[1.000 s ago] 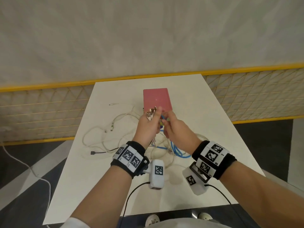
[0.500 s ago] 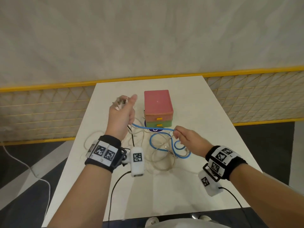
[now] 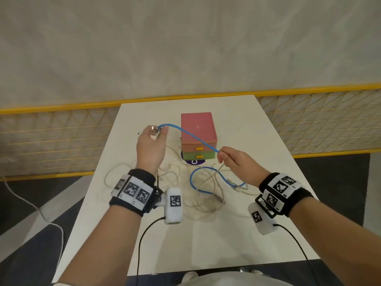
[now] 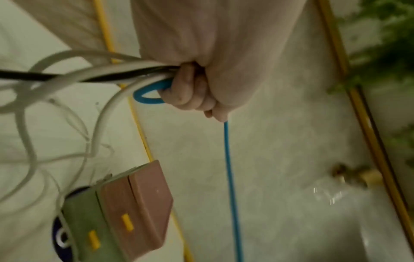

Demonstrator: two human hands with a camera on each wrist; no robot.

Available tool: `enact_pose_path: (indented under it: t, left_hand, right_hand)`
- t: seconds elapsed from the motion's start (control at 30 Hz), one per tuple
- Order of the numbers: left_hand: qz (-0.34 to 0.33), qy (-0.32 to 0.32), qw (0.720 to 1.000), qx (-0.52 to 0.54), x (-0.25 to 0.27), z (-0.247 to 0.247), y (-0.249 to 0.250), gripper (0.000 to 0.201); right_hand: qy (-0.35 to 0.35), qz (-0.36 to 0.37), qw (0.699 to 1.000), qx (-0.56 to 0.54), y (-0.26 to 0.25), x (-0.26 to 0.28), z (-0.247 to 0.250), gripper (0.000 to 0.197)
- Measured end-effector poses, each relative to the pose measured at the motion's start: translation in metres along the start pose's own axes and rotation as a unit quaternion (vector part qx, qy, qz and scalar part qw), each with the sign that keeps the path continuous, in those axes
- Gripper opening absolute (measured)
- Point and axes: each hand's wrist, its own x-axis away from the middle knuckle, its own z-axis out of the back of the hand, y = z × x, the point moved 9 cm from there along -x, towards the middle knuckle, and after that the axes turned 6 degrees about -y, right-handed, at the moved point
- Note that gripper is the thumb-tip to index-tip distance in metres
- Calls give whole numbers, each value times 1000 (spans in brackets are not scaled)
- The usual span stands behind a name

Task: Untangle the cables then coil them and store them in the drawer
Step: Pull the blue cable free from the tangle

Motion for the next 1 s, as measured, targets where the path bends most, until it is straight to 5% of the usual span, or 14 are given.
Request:
enact_pose_path:
  t: [0.13,0.23,0.33,0.47,0.57,0.63,0.73,0.83,1.0]
  left_hand:
    - [-115,-171,978,10,34,-54,32,54]
    - [-130,-276,950,-70,53,-92,23,22]
    - [-128,-259,950,-118,48,-87,25,32]
    - [-101,-13,993,-65,13,-12,40,37]
    - [-87,59,994,-38,0,19,35,30]
    - [-118,21,991,-54,5,9,38,25]
    - [-165,-125,974,-95,29,-40,41,41]
    - [-123,-263,947,-137,48,-83,20,34]
    - [-139,-258,941,-170,36,-71,22,23]
  right_hand:
    - [0,28,1000,-12,-23,-8,-4,25]
    - [-8,60,996,-59,-39,-14,-5,26]
    - [-23,70,995,-72,-36,-14,-5,26]
    - [-27,32,998,-51,-5,-5,-2,23]
    - [-28,8,999,-21,8,-2,-3,27]
    - [-24,13,999,-17,1,-5,-5,29]
    - [-16,47,998,-38,-24,-11,-7,26]
    - [1,77,995,-58,-41,-17,-5,21]
    - [-7,72,994,-76,-34,-15,-6,23]
